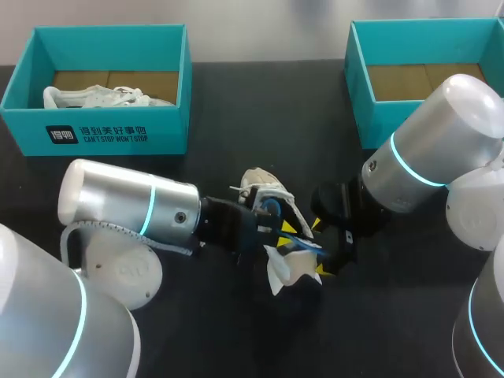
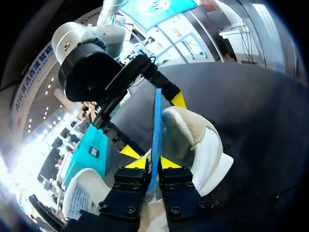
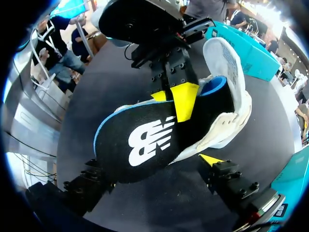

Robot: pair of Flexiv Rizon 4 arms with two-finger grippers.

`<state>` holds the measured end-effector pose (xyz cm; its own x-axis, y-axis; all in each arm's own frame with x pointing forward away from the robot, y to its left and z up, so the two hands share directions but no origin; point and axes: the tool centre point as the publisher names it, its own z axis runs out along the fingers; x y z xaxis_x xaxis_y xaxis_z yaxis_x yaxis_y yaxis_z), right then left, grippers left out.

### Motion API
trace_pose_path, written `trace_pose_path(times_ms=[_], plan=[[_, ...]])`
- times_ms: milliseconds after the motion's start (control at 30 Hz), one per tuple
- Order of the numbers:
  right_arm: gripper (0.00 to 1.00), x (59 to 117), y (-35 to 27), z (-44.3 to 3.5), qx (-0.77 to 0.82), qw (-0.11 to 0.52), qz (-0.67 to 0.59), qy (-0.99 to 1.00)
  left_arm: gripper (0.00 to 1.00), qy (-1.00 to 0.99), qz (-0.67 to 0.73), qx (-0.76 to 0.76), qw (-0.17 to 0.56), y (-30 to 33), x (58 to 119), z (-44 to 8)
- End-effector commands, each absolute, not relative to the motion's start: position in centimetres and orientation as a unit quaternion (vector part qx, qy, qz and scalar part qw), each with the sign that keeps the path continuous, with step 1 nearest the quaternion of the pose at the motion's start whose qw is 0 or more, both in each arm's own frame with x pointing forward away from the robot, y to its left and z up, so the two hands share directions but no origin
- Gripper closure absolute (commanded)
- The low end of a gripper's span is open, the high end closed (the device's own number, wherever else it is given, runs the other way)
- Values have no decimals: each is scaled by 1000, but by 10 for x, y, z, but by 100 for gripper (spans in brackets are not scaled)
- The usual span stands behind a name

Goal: Take the shoe out of the shoebox, open the shoe tongue, remove and reinsert the insole, then place the shoe into the shoebox

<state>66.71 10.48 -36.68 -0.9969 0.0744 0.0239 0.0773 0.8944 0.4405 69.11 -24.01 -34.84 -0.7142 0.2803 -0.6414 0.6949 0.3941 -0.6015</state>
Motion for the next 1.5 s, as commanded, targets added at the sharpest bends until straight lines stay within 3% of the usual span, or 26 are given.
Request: trace_pose_path(times_ms=[33,333,500,867,1033,1067,1100,1500], plan=[[0,666,105,-366,-39,2,-226,-973,57,792,-472,313,227,-234,685,-335],[0,666,105,-366,-39,2,-226,-973,41,784,-473,337,219,-242,678,-327],[0,666,105,-366,-39,2,-226,-973,51,787,-460,345,223,-248,686,-328],[0,666,105,-366,-39,2,-226,-973,53,801,-421,363,221,-245,699,-330],[0,666,105,-366,-39,2,-226,-973,64,809,-399,376,210,-243,700,-336],[0,666,105,-366,-39,2,-226,-973,87,810,-397,377,209,-242,700,-337],[0,666,105,-366,-39,2,-226,-973,100,812,-393,380,206,-242,701,-337],[0,666,105,-366,-39,2,-226,-973,100,842,-343,372,188,-230,707,-362]])
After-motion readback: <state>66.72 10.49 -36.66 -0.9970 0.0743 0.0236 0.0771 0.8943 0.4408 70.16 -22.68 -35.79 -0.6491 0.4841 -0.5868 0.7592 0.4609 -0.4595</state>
